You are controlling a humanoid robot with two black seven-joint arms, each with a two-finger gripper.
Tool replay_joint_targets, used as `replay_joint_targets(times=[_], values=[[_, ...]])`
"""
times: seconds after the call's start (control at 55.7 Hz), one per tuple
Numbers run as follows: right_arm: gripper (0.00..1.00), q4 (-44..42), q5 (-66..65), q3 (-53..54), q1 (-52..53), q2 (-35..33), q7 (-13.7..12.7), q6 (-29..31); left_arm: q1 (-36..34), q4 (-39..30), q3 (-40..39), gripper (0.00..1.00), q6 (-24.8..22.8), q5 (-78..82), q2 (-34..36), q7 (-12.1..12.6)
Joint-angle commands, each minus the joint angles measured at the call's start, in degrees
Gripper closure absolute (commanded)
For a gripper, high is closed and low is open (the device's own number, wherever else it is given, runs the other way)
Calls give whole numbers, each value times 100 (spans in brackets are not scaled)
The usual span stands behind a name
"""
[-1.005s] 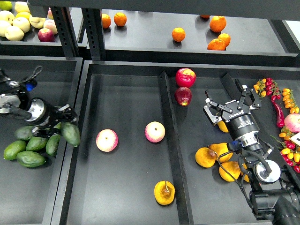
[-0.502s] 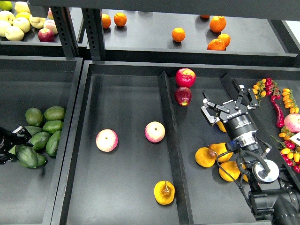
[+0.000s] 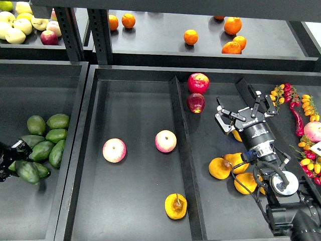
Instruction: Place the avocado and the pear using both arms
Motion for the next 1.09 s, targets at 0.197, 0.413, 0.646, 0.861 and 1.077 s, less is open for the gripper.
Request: replay_joint_targets(times=[0.197,0.413,0.646,0.861,1.077], values=[[0,-9,-9,-122,-39,0,-1,0,127,54,-174,18,1,102,-135,0],[0,26,-9,-192,-65,0,-168,0,241,248,-376,1,1,102,-205,0],[0,35,-18,-297,5,-123,-985,0,294,388,-762,1,1,22,-364,0],[0,44,17,-1729,681,-1634,-1266,0,478,424,-1395,1,1,5,-425,0],[0,210,35,-2801,1042,-2302,-1527,0,926,433,-2651,1,1,-206,-697,0]])
